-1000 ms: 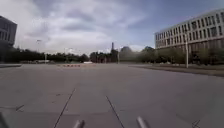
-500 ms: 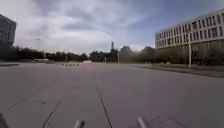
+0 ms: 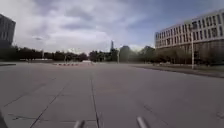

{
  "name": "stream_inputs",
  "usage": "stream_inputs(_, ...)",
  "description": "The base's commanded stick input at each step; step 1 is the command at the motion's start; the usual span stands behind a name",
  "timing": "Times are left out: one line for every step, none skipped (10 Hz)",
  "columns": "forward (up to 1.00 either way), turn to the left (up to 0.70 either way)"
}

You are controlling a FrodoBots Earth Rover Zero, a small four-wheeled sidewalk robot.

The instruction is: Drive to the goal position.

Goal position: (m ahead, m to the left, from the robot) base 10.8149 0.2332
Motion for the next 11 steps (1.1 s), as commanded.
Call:
stream_inputs(1.00, 0.00)
stream_inputs(1.00, 0.00)
stream_inputs(1.00, 0.00)
stream_inputs(1.00, 0.00)
stream_inputs(1.00, 0.00)
stream_inputs(1.00, 0.00)
stream_inputs(1.00, 0.00)
stream_inputs(1.00, 0.00)
stream_inputs(1.00, 0.00)
stream_inputs(1.00, 0.00)
stream_inputs(1.00, 0.00)
